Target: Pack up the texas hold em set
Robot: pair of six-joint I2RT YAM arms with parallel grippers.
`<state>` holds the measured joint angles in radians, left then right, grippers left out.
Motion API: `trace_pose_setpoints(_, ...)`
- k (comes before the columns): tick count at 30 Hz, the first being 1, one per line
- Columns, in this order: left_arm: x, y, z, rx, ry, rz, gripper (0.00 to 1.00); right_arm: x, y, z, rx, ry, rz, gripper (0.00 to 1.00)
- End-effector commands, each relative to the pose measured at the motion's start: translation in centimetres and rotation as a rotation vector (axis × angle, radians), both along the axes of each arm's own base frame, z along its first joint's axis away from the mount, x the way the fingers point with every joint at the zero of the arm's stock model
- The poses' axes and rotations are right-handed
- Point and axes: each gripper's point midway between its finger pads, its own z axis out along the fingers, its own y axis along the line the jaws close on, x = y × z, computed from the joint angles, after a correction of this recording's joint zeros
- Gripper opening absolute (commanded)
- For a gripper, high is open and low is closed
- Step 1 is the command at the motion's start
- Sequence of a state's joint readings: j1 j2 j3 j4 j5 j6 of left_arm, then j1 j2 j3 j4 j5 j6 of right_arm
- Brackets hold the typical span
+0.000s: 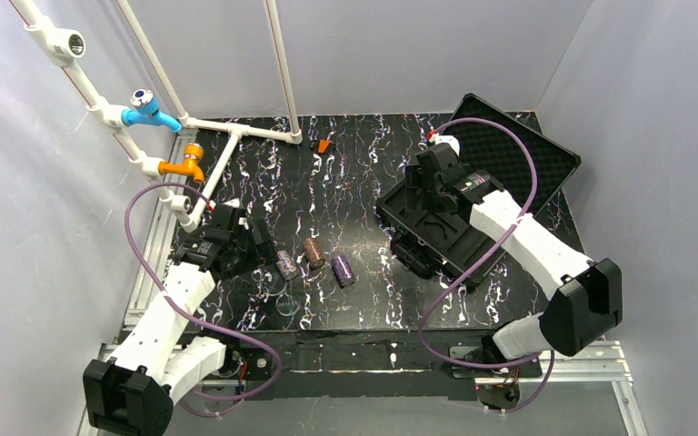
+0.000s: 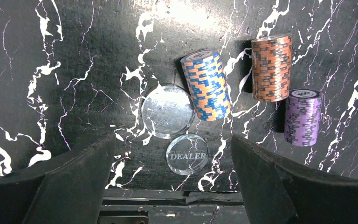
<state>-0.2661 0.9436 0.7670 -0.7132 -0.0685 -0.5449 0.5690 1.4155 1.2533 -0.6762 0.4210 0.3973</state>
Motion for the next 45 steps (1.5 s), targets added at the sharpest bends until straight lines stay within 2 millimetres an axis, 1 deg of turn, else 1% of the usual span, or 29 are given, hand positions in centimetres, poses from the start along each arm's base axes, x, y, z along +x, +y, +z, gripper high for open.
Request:
trace_pose_setpoints(1, 0.6, -0.4, -0.4, -0.021, -0.023, 0.011, 0.9, 0.3, -0.3, 1.3, 0.031, -0.057, -0.029, 0.98)
trace_pose_setpoints(7, 0.8, -0.9, -1.4, -0.028, 0.029, -0.001, 0.8, -0.1, 0.1, 0.3, 0.052, -0.045, -0.008, 0.98)
trace_pose_setpoints(13, 1.5, -1.9, -2.6, -0.063, 0.054, -0.011, 0.79, 0.0, 0.4, -0.4, 0.057, -0.027, 0.002, 0.98)
trace_pose_setpoints(15, 1.7, -2.6, -2.9, -0.095, 0.066, -0.028, 0.78, -0.1, 0.6, -0.6, 0.061, -0.024, 0.006, 0.98)
trace_pose_setpoints(20, 2.4, -3.5, -4.0, -0.124, 0.088, -0.041, 0.71, -0.2, 0.6, -1.2, 0.059, -0.012, 0.013, 0.98)
trace_pose_setpoints(26, 3.1, -3.5, -5.5, -0.109, 0.13, -0.021, 0.67, -0.2, 0.6, -1.4, 0.055, -0.008, 0.015, 0.98)
trace_pose_setpoints(31, 3.9, -3.9, -6.4, -0.111, 0.144, -0.015, 0.61, -0.2, 0.8, -1.7, 0.061, -0.002, 0.022, 0.98)
trace_pose_setpoints(34, 4.2, -4.1, -7.0, -0.112, 0.163, -0.018, 0.57, -0.3, 0.9, -1.9, 0.062, 0.004, 0.025, 0.98)
trace_pose_setpoints(38, 4.2, -4.3, -7.6, -0.111, 0.182, -0.021, 0.55, -0.3, 0.9, -2.0, 0.061, 0.005, 0.025, 0.98)
trace_pose_setpoints(40, 4.2, -4.2, -7.9, -0.106, 0.188, -0.019, 0.49, -0.4, 0.8, -2.1, 0.061, 0.006, 0.024, 0.98)
trace_pose_setpoints(45, 4.3, -4.6, -8.3, -0.116, 0.196, -0.027, 0.28, -0.5, 0.9, -2.1, 0.064, 0.01, 0.026, 0.98)
